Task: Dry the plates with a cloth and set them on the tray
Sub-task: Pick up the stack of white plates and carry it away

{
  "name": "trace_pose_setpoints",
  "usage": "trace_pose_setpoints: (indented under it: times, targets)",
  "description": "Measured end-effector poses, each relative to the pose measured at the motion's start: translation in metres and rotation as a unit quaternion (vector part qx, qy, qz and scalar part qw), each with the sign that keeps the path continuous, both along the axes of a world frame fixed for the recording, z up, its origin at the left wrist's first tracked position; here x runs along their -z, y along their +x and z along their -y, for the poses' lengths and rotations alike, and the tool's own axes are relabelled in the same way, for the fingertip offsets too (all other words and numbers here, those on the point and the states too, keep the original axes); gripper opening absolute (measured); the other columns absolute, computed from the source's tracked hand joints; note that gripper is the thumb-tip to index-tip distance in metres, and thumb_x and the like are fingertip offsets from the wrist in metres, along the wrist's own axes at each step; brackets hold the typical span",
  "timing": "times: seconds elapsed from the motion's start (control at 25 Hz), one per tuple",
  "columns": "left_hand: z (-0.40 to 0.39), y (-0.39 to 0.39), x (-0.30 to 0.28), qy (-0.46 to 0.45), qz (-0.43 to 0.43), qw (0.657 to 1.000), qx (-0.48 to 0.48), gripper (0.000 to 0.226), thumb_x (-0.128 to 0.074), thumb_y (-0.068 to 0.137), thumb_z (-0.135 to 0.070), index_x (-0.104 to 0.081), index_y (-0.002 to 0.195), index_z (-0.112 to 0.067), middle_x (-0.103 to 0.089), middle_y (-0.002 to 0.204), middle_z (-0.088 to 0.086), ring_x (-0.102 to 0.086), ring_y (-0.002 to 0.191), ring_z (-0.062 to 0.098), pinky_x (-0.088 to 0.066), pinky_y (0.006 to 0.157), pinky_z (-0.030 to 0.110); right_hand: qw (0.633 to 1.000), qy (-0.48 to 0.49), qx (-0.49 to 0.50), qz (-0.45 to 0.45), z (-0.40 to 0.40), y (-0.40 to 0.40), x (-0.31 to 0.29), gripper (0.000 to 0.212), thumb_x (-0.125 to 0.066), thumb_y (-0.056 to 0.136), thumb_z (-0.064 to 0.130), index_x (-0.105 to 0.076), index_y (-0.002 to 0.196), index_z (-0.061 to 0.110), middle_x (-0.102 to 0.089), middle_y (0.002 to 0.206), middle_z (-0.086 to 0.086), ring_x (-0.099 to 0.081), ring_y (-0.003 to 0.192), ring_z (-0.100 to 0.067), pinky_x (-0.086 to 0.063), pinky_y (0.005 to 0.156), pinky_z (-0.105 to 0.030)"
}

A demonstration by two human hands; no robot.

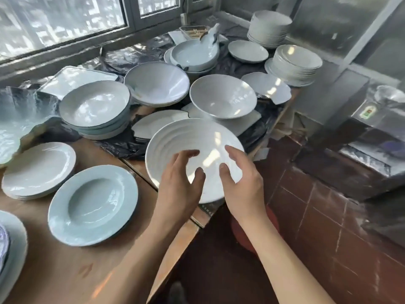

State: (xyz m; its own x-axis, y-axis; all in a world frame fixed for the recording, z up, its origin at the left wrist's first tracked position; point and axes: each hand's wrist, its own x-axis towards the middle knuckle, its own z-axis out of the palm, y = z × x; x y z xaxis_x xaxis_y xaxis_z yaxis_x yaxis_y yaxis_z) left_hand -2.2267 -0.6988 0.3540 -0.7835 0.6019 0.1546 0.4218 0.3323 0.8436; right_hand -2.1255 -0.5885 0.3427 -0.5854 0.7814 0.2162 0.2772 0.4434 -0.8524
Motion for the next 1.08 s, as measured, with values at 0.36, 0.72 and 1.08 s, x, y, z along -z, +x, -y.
trace_pose_setpoints:
  times: [0.36, 0.72, 1.08]
  targets:
    - [-0.119, 0.169, -0.033, 0.029, -0.014, 0.984, 0.176, 0.031, -0.058, 0.095, -0.025, -0.060, 0.124, -0.031, -0.065, 0.120, -0.016, -0.060, 0.111, 0.003, -0.051, 0.098, 0.036, 0.982, 0.031, 0.176, -0.068, -0.082, 0.204, -0.022, 0.036, -0.062, 0.100, 0.020, -0.062, 0.135, 0.025, -0.063, 0.129, 0.016, -0.057, 0.126, -0.001, -0.046, 0.110, -0.030]
    - [-0.224, 0.390, -0.042, 0.050, -0.017, 0.942, 0.333, 0.029, -0.061, 0.094, -0.018, -0.063, 0.120, -0.029, -0.067, 0.113, -0.017, -0.061, 0.104, -0.005, -0.052, 0.094, 0.030, 0.930, 0.050, 0.349, -0.101, -0.138, 0.444, -0.021, 0.035, -0.063, 0.099, 0.017, -0.064, 0.133, 0.022, -0.067, 0.127, 0.009, -0.061, 0.121, -0.004, -0.049, 0.106, -0.036]
    - [-0.314, 0.629, -0.031, 0.035, -0.011, 0.831, 0.554, 0.029, -0.062, 0.092, -0.017, -0.062, 0.115, -0.034, -0.068, 0.108, -0.020, -0.065, 0.095, -0.002, -0.053, 0.086, 0.026, 0.827, 0.014, 0.557, -0.069, -0.143, 0.678, -0.005, 0.036, -0.060, 0.100, 0.021, -0.061, 0.136, 0.026, -0.064, 0.126, 0.015, -0.058, 0.121, -0.001, -0.050, 0.106, -0.036]
